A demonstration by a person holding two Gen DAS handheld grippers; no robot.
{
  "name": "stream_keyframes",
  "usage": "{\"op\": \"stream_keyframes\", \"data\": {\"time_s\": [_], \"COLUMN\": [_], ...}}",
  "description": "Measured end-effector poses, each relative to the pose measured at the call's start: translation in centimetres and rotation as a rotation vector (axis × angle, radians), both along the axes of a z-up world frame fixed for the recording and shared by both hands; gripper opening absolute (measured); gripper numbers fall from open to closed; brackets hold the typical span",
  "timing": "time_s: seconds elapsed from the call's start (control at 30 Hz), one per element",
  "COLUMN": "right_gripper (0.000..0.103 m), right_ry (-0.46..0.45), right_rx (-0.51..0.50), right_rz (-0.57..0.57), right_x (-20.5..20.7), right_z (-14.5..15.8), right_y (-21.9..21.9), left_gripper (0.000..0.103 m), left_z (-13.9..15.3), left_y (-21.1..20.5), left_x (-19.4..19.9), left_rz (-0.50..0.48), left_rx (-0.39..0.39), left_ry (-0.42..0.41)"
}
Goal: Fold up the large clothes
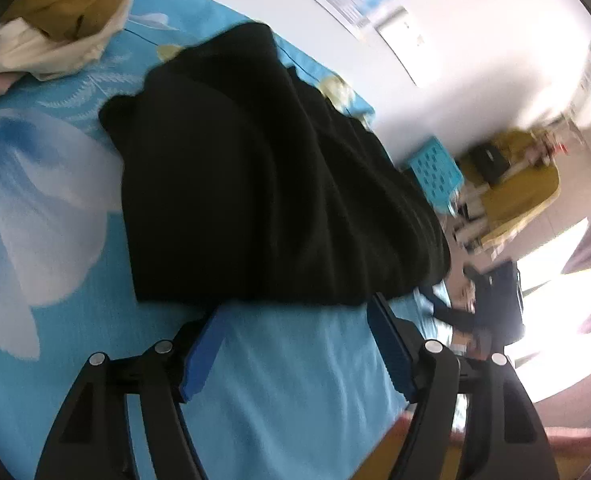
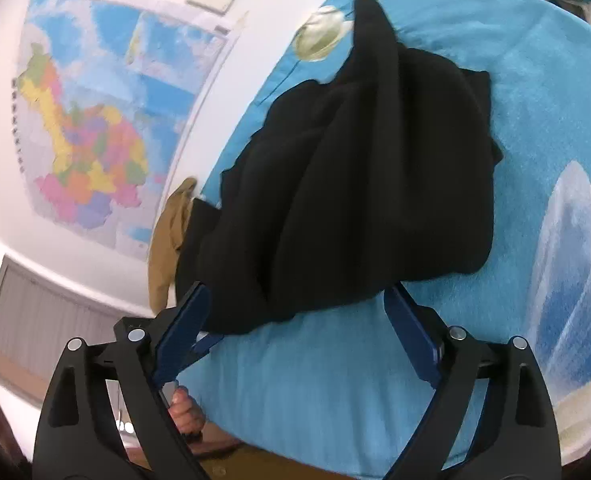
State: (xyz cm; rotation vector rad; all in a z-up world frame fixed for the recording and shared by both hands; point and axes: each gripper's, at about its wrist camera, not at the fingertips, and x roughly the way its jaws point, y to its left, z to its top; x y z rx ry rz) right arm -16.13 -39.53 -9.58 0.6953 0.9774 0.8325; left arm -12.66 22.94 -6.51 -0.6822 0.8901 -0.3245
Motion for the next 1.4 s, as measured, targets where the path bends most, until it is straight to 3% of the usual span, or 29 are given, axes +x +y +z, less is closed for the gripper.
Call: {"op": "stream_keyframes", "data": {"time_s": [0.17,0.37,0.6,0.9,1.03,1.13,1.27,1.4], "right_gripper": [0.093,0.093,0.099,0.099,0.099,0.099,0.099,0.086], "right_ry": [0.001,0.088,0.108,0.093,0.066,-0.018,-0.066,-0.089], "right_rx": [-0.052,0.015,-0.035,-0.068,-0.107,-0.171,-0.192,-0.206], "right_rz": [-0.058,-0.1,-0.197,-0.317,-0.345,-0.341,-0.32,-0.296], "right_x": [0.0,-0.7,2.0,3.4,3.8,3.8,3.9,4.0], "right_z": [-0.1,-0.7,-0.5,-0.4,-0.1,0.2,0.2,0.0], "right_y": [0.7,-0.4,1.7,3.2,4.0,5.1,5.4,5.1], "left_gripper": [0.073,0.073,0.074,0.076,0.077,0.08,0.095,0.096], "left_z": [-0.3,-0.4,-0.2,0.1,0.1,0.9,1.6,1.8], "left_y": [-0.2,0.1,0.5,0.5,0.5,-0.8,-2.5,-3.3], "left_x": [1.8,1.8,3.1,3.3,3.7,4.5,5.7,5.8], "left_rz": [0.055,0.109,0.166,0.21,0.243,0.261,0.252,0.273], "left_rx": [-0.061,-0.111,-0.173,-0.168,-0.143,-0.061,0.034,0.093], "left_ry": [0.011,0.014,0.022,0.049,0.074,0.097,0.102,0.101]}}
